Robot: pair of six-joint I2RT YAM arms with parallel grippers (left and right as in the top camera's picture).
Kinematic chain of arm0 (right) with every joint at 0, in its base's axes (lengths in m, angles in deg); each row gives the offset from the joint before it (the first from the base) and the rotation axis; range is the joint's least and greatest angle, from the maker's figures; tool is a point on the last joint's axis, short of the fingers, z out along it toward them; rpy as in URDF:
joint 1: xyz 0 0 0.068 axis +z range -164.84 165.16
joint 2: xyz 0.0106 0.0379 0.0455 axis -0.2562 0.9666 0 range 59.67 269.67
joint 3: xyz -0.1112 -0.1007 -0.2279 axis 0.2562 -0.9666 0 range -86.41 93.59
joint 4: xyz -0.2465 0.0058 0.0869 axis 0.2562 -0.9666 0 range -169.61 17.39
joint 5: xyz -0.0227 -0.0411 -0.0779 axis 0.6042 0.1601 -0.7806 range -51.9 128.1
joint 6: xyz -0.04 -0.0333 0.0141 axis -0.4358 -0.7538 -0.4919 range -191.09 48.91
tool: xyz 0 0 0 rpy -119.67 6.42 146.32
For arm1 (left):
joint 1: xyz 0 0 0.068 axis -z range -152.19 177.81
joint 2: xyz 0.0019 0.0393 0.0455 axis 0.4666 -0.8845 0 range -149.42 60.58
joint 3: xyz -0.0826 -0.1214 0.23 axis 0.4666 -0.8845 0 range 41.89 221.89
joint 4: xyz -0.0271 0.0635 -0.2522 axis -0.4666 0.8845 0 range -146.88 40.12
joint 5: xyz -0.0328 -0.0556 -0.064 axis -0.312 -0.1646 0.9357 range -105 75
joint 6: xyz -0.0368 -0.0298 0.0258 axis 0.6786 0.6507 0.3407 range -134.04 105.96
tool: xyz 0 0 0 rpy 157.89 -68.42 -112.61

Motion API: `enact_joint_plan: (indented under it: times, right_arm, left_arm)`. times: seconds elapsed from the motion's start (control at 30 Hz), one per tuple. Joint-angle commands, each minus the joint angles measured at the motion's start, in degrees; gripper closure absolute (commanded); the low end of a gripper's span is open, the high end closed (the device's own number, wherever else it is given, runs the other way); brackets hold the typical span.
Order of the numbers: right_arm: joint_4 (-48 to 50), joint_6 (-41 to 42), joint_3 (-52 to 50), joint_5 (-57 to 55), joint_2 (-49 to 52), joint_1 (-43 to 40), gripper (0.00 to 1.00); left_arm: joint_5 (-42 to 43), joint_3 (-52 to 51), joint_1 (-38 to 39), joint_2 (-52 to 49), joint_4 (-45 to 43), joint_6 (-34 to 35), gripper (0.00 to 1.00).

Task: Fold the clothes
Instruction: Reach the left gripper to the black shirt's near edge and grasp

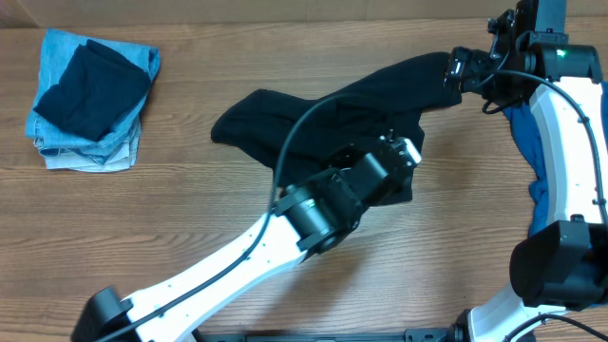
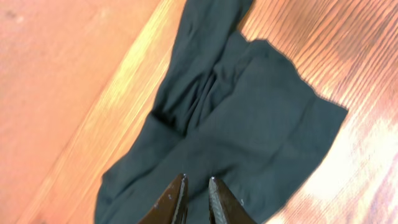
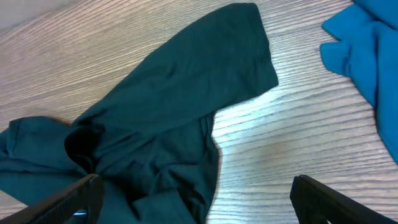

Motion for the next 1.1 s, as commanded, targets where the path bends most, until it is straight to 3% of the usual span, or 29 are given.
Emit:
enact_joint_plan:
  times: [0.0,0.07,0.13,0.2,0.3,0.43,0.57,0.77,0.8,0.9,1.07]
  right_arm:
    - [-0.6,-0.2,0.3,-0.2,-0.6,0.0,0.00]
    - [-1.0,-0.2,0.3,-0.2,-0.6,0.0,0.00]
    - [-1.6,-0.2,0.3,-1.2,-0.6,0.0,0.00]
    - [-1.8,-0.2,0.3,-1.7,-0.6,0.0,0.00]
    - [-1.7,-0.2,0.2,-1.7,-0.6,0.0,0.00]
    - [-1.5,-0.2,0.2,-1.7,-0.6,0.0,0.00]
    - [-1.2,-0.2,0.2,-2.6,-0.6,0.0,0.00]
    - [-0.8,-0.2,-0.1,-3.0,-0.6,0.0,0.00]
    - [-0.8,-0.2,-0.1,-3.0,-0.6,0.0,0.00]
    - [-0.8,-0.2,-0.1,-3.0,-0.6,0.0,0.00]
    - [-0.8,-0.2,-0.1,-3.0,-0.6,0.0,0.00]
  left_arm:
    - [-0.7,0.6,0.0,2.6,4.8,3.3,0.81]
    - [2.8,0.4,-0.1,2.2,6.1,3.3,0.72]
    - [14.7,0.3,-0.2,-1.6,5.3,3.3,0.54]
    - [17.7,0.3,-0.2,-6.3,3.6,3.3,0.32]
    - [17.4,0.3,-0.2,-16.4,-3.8,1.3,0.33]
    - [11.0,0.3,-0.2,-24.0,-13.8,-0.4,0.31]
    - [9.7,0.3,-0.4,-28.0,-20.8,-3.9,0.37]
    - [9.5,0.3,-0.5,-31.4,-22.2,-6.2,0.38]
    - [9.0,0.3,-0.5,-31.5,-22.4,-7.1,0.45]
    - [2.3,0.5,-0.3,-31.4,-23.5,-7.4,0.86]
    - [-2.5,1.0,1.9,-26.3,-21.1,-7.2,0.96]
